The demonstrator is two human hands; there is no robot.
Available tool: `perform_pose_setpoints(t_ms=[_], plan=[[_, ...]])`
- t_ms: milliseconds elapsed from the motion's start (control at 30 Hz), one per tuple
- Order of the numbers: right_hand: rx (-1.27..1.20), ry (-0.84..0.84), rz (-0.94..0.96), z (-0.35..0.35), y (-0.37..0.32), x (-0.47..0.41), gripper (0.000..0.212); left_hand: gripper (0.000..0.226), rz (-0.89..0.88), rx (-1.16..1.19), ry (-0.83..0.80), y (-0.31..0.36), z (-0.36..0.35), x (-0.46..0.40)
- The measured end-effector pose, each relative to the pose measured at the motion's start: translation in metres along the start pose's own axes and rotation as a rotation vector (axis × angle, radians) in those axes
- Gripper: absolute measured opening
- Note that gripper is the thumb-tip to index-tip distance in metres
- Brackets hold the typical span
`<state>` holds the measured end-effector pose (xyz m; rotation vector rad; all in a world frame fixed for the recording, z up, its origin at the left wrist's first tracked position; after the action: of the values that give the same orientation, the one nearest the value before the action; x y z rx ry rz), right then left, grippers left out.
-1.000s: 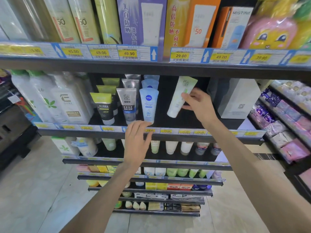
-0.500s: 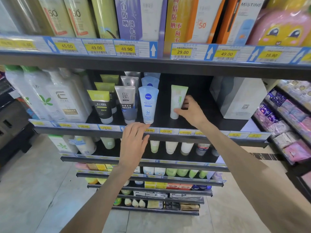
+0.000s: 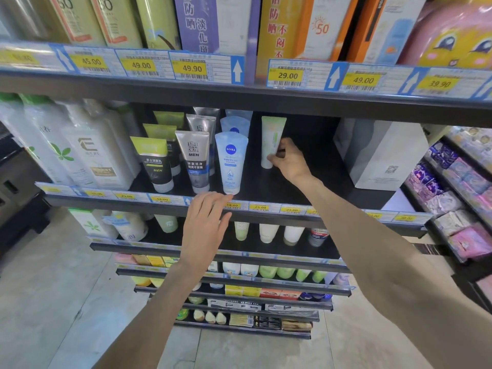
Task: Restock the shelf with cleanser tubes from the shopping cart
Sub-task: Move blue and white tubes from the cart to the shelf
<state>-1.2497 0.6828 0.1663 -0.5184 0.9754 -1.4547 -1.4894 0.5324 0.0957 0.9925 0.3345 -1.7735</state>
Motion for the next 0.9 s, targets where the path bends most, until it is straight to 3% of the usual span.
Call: perform_pose_setpoints(t_ms=[767,900], plan=[[0.058,0.076,-0.021,-0.027,0.008,-0.033,0.038,0.040,0.000,-0.044,-0.016,0.002,0.004,-0.001],[0.089,0.047,-0.053,-0.029,0.016,-0.033,0.048,0.040,0.007,-0.045,-0.025,0.002,0.003,-0.002]])
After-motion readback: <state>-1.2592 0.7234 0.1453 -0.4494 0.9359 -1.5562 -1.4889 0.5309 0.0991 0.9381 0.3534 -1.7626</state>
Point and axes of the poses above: each hand's wrist, its own x-axis away from the middle knuckle, its own z-axis out of the back of the hand, y = z × x, the point moved 2 cm from there along -x, towards the middle knuckle, and after that the axes turned 6 degrees about y, right-handed, at the moved point
